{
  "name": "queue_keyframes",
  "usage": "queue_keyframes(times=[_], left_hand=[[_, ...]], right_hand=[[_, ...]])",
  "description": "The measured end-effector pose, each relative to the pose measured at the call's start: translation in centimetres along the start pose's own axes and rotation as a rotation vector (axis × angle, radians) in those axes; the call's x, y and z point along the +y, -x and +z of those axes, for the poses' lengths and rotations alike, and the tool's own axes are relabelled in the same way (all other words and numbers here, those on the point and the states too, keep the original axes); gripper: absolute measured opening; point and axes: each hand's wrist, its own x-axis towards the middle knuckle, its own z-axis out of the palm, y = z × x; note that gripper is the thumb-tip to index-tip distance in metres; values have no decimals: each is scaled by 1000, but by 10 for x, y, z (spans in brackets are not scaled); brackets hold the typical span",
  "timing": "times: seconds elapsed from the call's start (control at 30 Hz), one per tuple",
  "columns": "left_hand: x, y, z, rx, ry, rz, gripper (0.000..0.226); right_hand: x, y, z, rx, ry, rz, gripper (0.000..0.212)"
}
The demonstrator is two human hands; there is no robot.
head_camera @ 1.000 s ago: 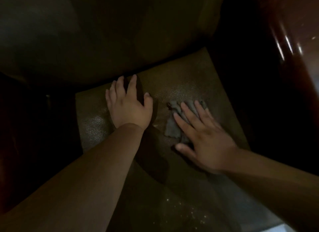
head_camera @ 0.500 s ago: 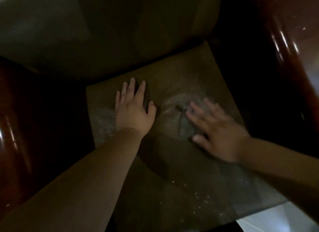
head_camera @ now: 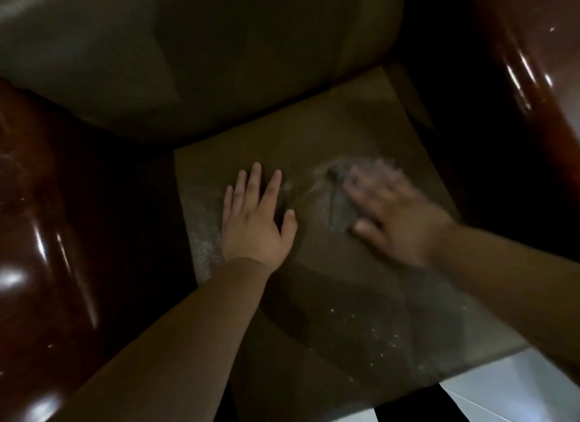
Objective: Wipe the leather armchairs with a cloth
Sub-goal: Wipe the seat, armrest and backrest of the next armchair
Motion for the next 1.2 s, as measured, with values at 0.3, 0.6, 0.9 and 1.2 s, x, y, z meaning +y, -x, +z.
queue_keyframes(times=[0.3, 0.6, 0.9, 1.2], left_hand=[[-7, 6, 5, -3, 47, 29, 71], [-22, 20, 12, 35, 32, 77, 73], [-29, 34, 15, 85, 15, 78, 73], [-21, 36, 20, 59, 23, 29, 72]], right_hand=[[-91, 13, 21, 39, -23, 3, 81], [-36, 2, 18, 191, -272, 654, 77], [-68, 34, 44, 120, 44, -5, 77], [-116, 63, 66, 98, -122, 58, 85]])
